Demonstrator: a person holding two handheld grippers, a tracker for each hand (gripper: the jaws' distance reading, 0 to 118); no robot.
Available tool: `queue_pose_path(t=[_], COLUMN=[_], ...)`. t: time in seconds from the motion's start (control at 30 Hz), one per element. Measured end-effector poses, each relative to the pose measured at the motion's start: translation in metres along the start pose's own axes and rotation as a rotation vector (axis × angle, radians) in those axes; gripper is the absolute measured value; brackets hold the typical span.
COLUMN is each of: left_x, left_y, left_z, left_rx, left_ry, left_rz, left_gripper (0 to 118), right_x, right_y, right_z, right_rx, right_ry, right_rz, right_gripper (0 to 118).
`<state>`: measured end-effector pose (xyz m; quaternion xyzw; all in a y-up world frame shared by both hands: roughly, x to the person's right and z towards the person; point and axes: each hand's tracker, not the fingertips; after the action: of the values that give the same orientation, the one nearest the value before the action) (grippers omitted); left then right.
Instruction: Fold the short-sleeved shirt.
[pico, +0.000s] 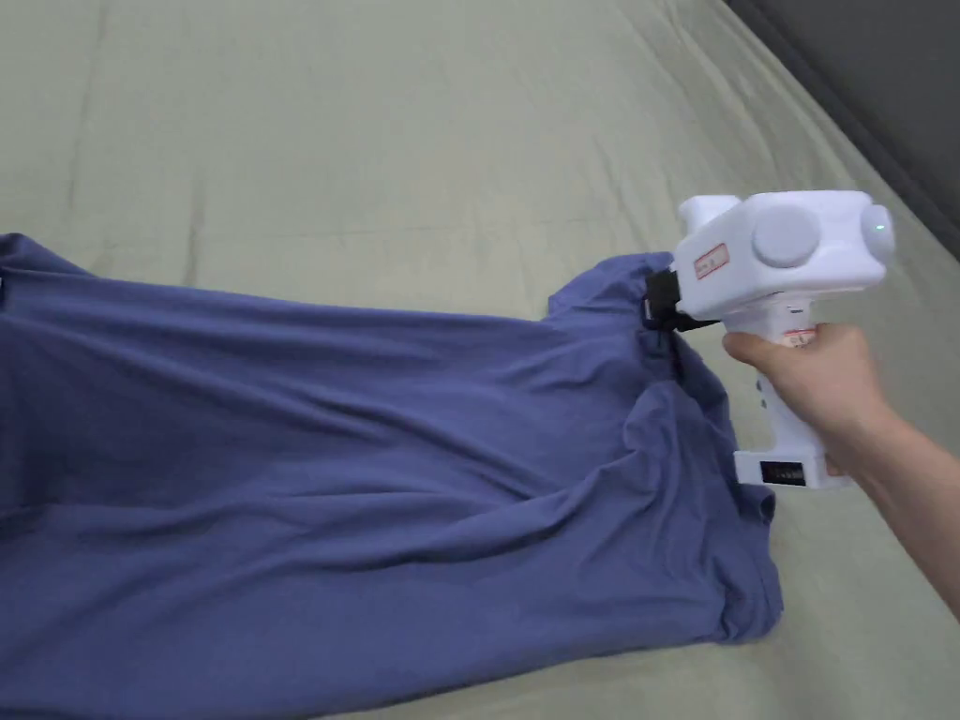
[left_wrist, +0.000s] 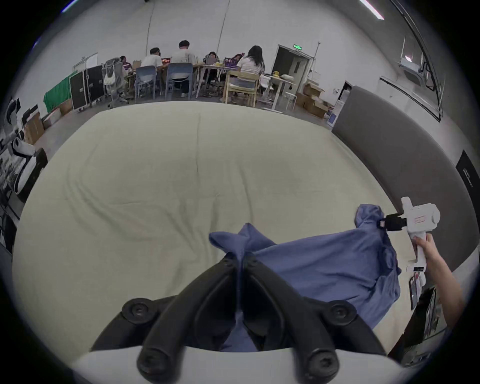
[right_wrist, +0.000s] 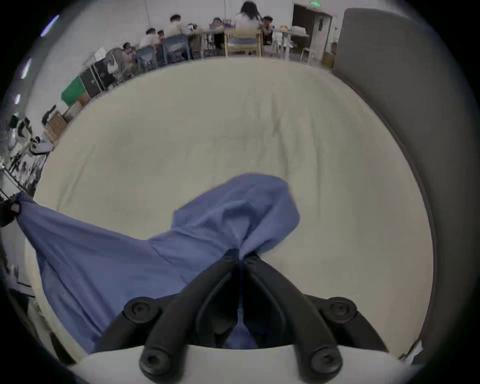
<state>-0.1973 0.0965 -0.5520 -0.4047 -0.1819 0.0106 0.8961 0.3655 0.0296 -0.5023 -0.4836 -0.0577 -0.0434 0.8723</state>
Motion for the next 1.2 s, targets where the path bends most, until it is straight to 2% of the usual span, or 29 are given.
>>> queue_pose_path(t=[0.17,0.37,0.47,0.6,0.8,0.97,1.0,1.1,1.13,1.17,1.2], left_x=[-0.011,-0.018,-0.015,-0.005,0.006,0.011,0.014,0.015,0.017,0.02,0.024], left_y=[-0.026,-0.091,-0.126,-0.152,-0.171,-0.168,-0.168,-0.165,-0.165,-0.165,-0.163], left_z=[0.044,0.066,0.061,0.039,0.027,0.024,0.027,0.042,0.05,0.064,0.081], left_rx=[0.004,-0.094,-0.177,-0.273,-0.364,-0.369,-0.366,-0.36,-0.348,-0.318,-0.271], left_ry=[0.017,0.052,0.062,0.12,0.152,0.179,0.181,0.183,0.197,0.213,0.223], left_rz=[-0.013,-0.008,0.012,-0.056,-0.113,-0.146,-0.156,-0.142,-0.135,-0.134,-0.132], left_gripper=[2,2,2,2,2,2,2,19,33,57,71], right_x=[0.004,0.007,0.003,0.002,0.014,0.006,0.002,-0.008,-0.014,-0.022,-0.029], right_y=[-0.029,-0.115,-0.164,-0.204,-0.217,-0.211,-0.21,-0.211,-0.211,-0.212,-0.212], right_z=[0.086,0.151,0.147,0.114,0.091,0.095,0.097,0.116,0.124,0.137,0.156], right_rx=[0.144,0.176,0.12,-0.019,-0.044,-0.052,-0.049,-0.045,-0.035,0.018,0.069], right_ry=[0.026,0.117,0.141,0.129,0.14,0.123,0.115,0.104,0.098,0.082,0.065], right_rz=[0.078,0.039,0.013,-0.006,-0.085,-0.05,-0.039,-0.034,-0.02,0.012,0.039], right_gripper=[3,3,3,3,3,4,18,44,80,109,113])
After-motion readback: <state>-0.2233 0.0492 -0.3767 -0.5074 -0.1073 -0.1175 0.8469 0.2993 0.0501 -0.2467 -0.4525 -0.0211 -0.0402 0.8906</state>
